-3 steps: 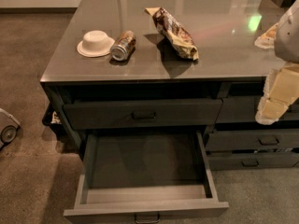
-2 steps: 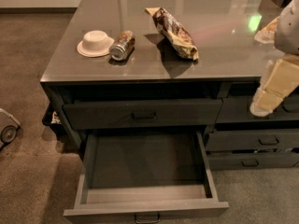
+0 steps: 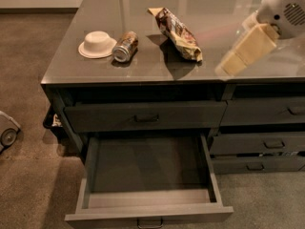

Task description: Place orange can into middle drawer

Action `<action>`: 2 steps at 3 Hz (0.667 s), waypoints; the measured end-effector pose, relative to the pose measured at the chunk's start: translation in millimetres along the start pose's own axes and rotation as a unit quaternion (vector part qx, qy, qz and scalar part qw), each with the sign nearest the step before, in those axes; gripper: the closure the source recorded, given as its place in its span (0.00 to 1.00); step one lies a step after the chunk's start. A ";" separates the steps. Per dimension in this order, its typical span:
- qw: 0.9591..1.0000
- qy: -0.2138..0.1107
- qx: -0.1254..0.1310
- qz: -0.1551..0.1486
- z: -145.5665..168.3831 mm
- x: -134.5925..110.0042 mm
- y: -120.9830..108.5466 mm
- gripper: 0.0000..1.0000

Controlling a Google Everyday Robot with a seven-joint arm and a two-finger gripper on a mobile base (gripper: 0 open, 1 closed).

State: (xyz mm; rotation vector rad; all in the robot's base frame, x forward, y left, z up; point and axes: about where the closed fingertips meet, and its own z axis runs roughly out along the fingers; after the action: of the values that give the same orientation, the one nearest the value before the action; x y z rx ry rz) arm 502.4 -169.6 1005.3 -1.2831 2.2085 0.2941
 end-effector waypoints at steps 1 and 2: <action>0.995 -0.080 -0.016 0.051 24.9 -51.2 2.6 0.00; 0.995 -0.080 -0.016 0.051 24.9 -51.2 2.6 0.00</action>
Offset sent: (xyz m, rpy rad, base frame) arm 0.0180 0.0395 0.0028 0.1444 0.0072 -0.0356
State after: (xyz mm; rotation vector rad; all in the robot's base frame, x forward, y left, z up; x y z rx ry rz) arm 528.7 -119.8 1013.8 -1.1247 2.1430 0.4559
